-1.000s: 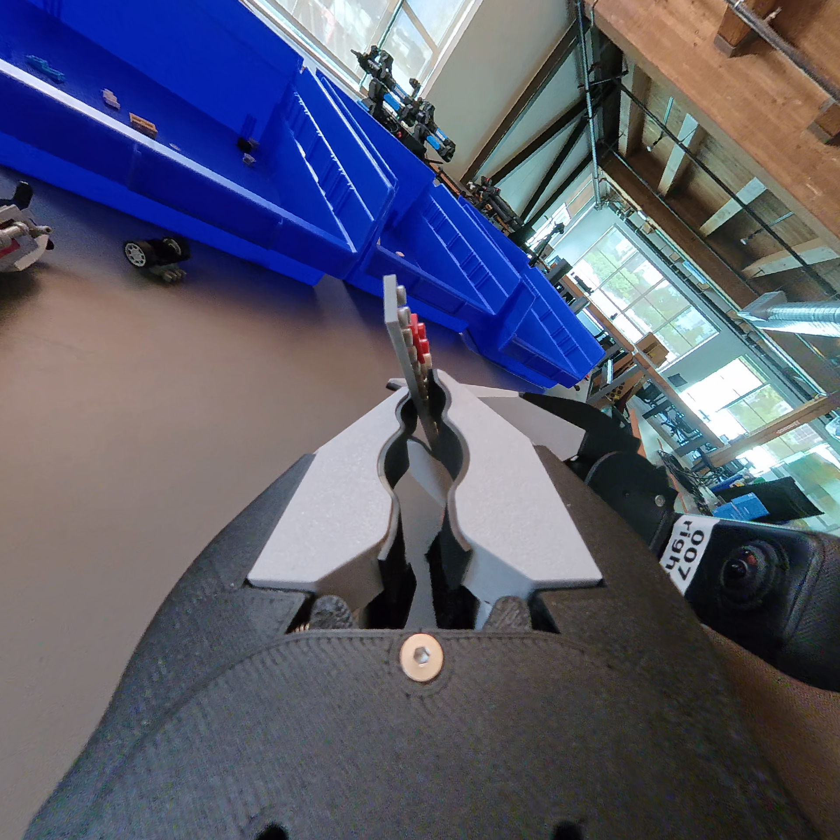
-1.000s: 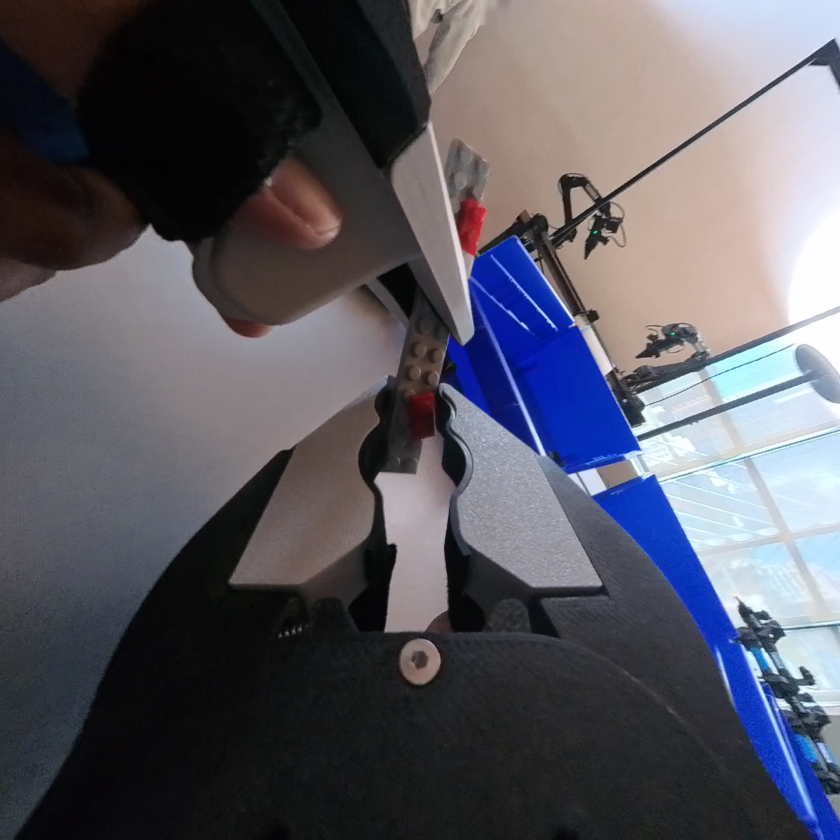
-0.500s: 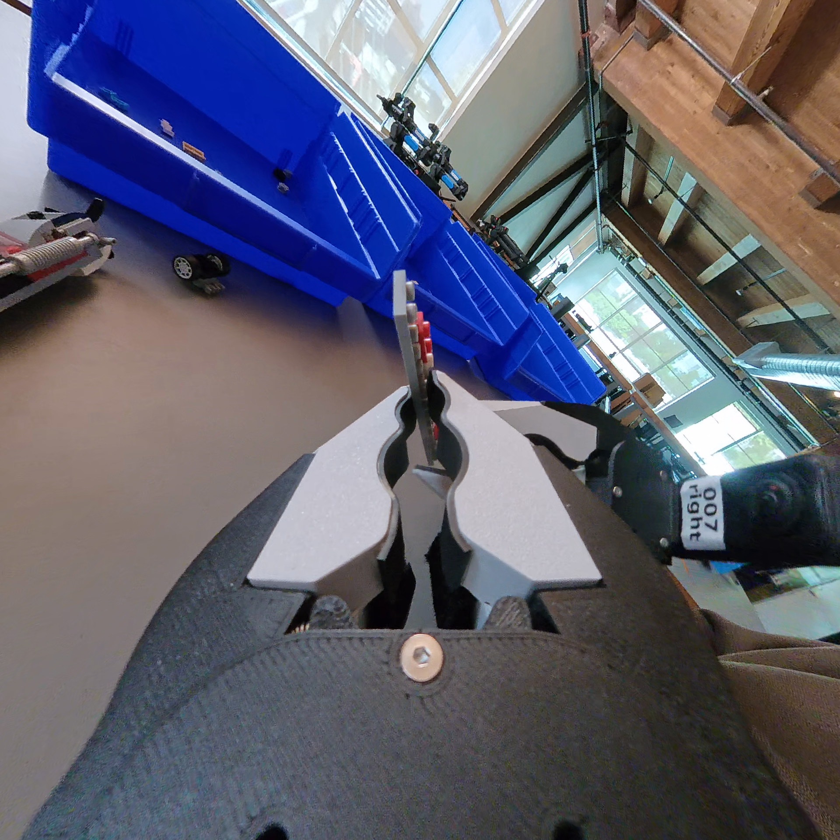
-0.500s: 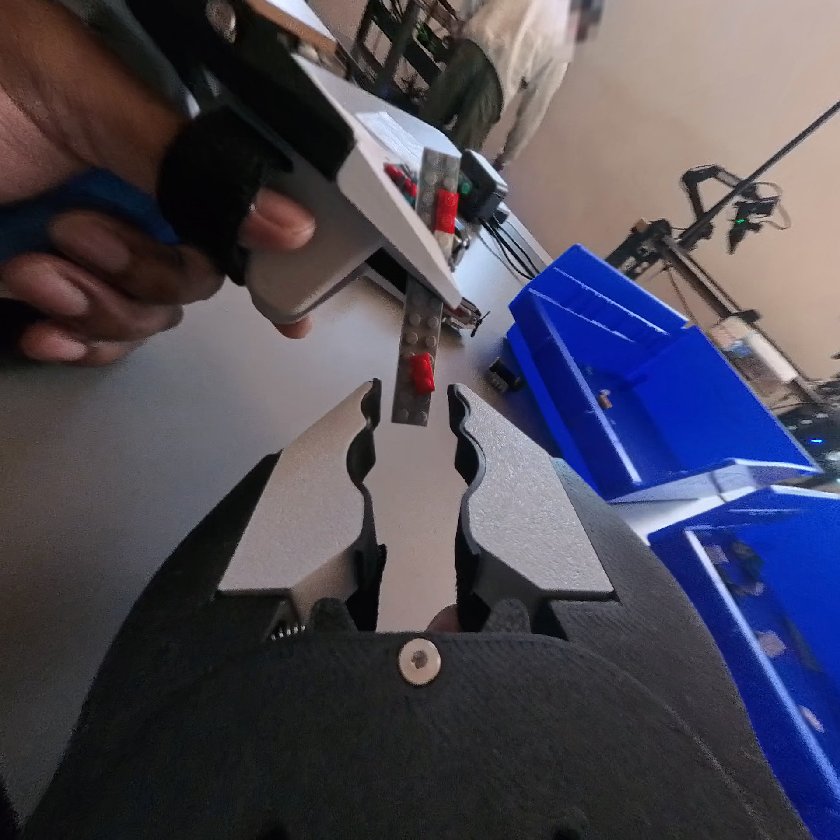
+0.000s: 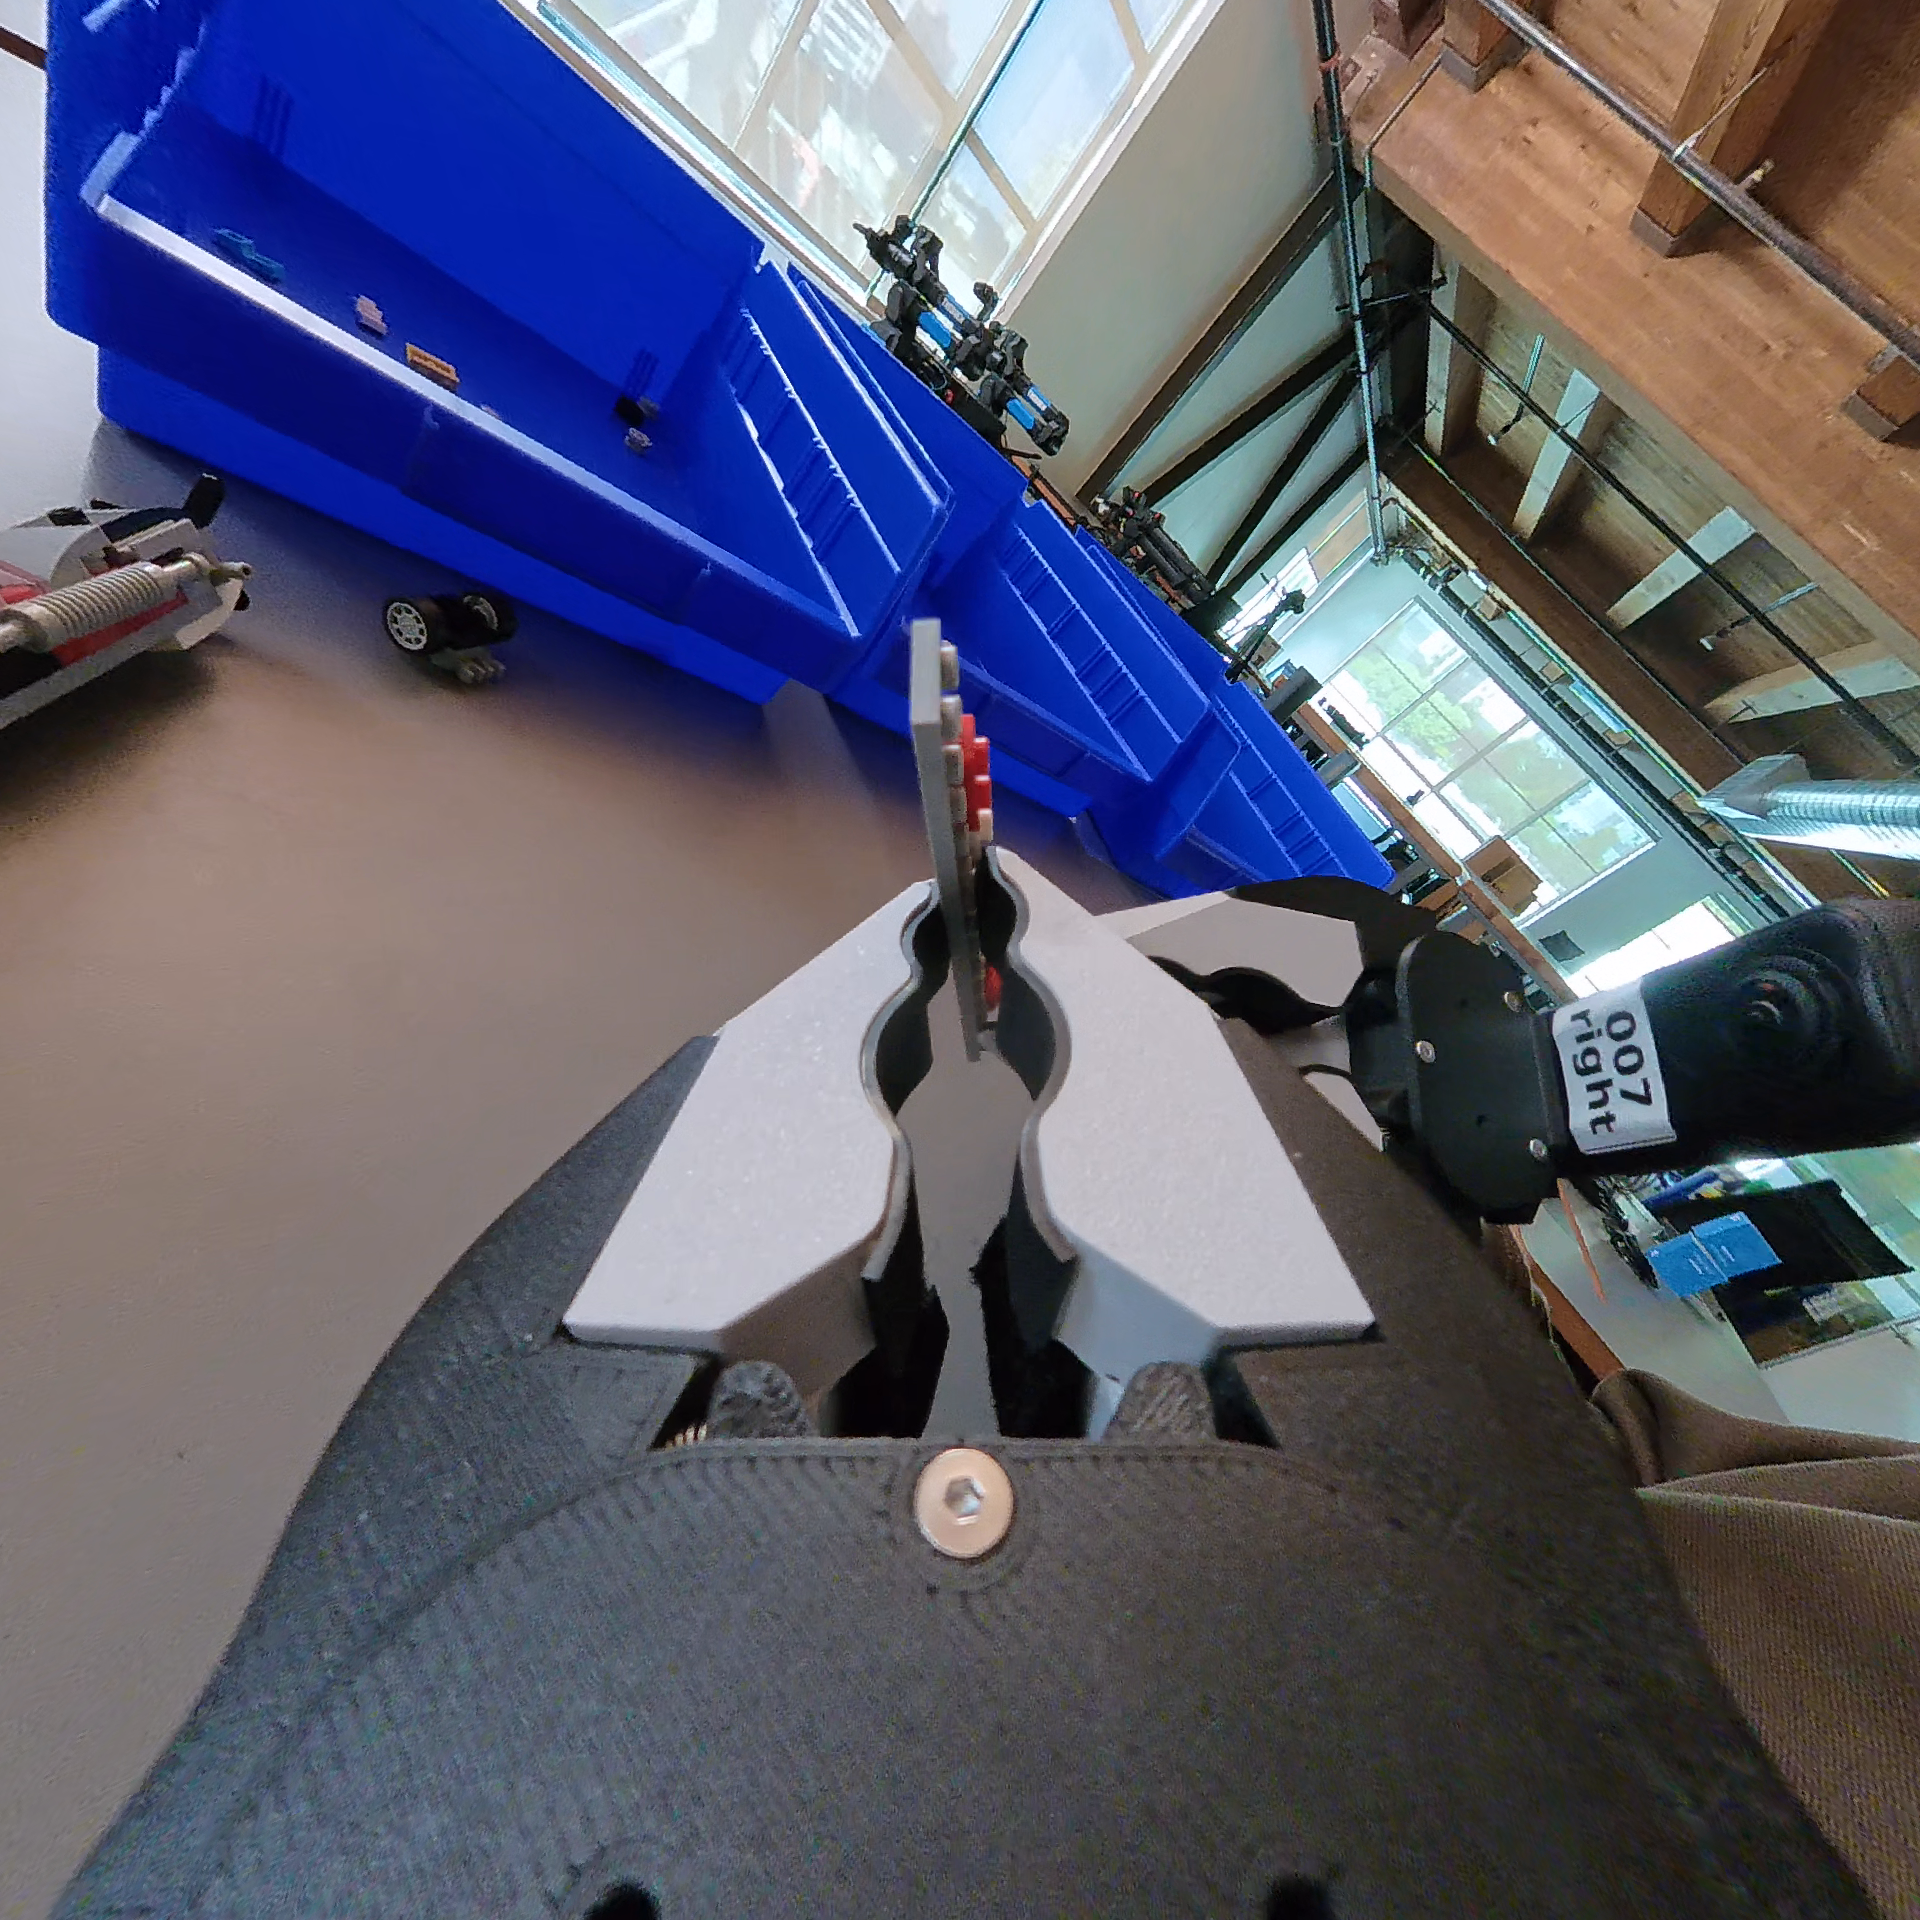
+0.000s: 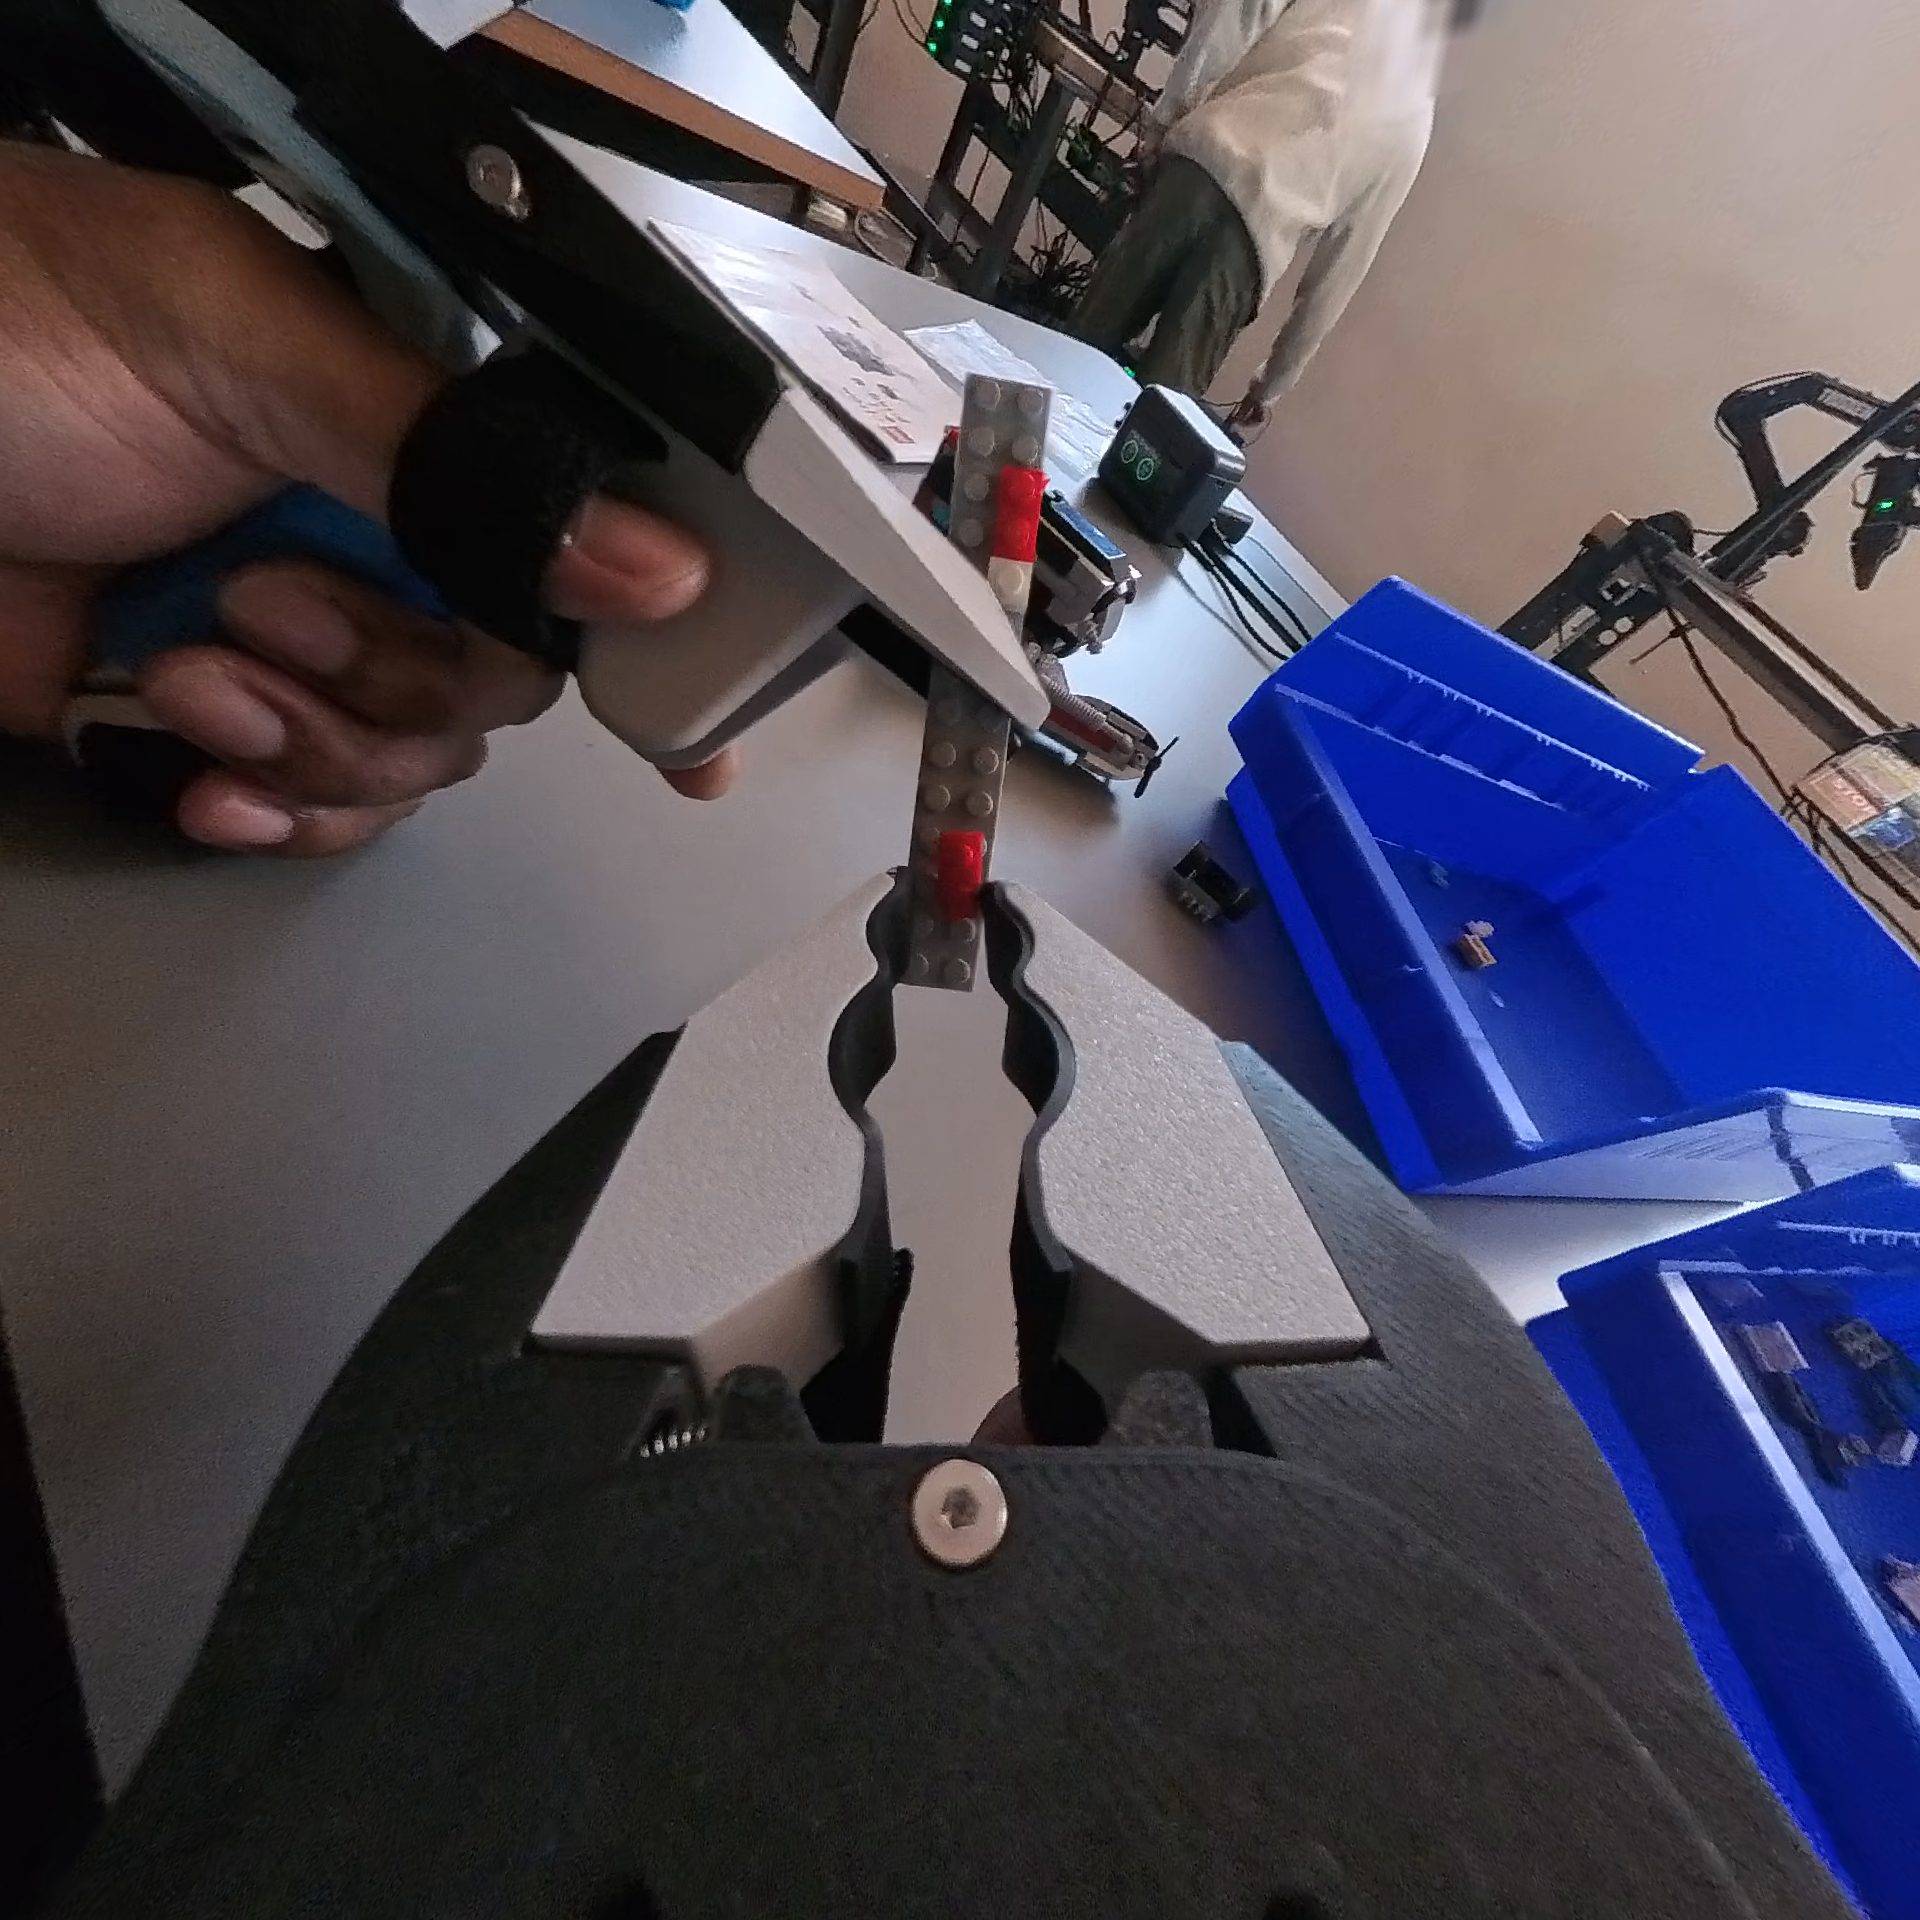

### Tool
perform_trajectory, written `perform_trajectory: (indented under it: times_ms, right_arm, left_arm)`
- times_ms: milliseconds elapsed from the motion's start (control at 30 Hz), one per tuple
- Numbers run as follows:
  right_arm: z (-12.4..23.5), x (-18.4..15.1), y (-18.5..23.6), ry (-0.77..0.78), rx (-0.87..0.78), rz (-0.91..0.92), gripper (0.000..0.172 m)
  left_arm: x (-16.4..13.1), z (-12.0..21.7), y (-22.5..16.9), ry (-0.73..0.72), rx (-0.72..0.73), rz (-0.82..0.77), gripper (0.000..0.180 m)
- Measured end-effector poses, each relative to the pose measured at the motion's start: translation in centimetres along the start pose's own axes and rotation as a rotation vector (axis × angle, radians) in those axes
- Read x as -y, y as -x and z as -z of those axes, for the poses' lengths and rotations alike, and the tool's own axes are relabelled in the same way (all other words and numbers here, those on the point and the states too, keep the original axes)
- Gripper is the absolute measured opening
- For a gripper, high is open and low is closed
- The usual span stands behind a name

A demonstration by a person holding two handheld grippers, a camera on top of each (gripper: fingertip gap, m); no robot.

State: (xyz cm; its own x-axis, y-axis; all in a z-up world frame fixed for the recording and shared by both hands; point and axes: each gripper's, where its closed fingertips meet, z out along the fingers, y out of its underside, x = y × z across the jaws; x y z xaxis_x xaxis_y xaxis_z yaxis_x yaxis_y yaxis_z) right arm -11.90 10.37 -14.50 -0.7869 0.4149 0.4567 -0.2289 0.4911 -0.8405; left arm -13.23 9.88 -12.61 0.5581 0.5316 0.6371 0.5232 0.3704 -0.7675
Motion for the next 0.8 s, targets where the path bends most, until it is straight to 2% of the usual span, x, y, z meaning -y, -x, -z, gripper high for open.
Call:
perform_trajectory:
  times_ms: [800]
  right_arm:
    - [-0.36,0.33,-0.24,-0.020,0.127,-0.227,0.008]
  left_arm:
    - [-0.23,-0.09,-0.18,0.008,0.006,-0.028,0.007]
